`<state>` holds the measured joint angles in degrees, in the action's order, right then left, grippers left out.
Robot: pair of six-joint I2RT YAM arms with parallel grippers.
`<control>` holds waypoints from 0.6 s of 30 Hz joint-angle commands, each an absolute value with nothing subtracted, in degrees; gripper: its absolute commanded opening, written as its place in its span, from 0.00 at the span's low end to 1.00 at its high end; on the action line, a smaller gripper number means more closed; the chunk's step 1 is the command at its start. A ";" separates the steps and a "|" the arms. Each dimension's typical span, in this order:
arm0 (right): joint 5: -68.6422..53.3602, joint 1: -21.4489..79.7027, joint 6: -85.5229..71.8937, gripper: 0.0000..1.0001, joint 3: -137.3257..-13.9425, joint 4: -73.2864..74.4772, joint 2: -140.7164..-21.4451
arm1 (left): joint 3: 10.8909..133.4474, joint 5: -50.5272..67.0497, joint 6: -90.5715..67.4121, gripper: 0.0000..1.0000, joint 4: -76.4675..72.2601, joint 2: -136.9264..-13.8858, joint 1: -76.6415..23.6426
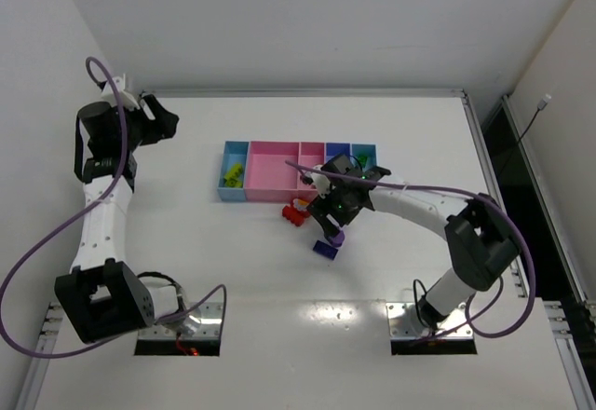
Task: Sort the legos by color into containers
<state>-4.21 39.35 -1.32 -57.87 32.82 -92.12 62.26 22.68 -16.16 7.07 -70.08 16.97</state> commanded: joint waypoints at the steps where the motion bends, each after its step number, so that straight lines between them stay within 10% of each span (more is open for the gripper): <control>1: -3.16 38.76 -2.02 0.77 -58.54 30.76 -93.25 | 61.87 23.64 -15.73 0.77 5.27 -68.47 17.75; 18: -9.67 38.76 1.93 0.83 -58.54 31.55 -98.43 | 61.35 23.55 -15.21 0.87 5.27 -70.14 17.75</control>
<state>-8.08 38.61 1.30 -57.84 32.16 -97.01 61.52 23.00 -15.57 7.11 -70.35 16.97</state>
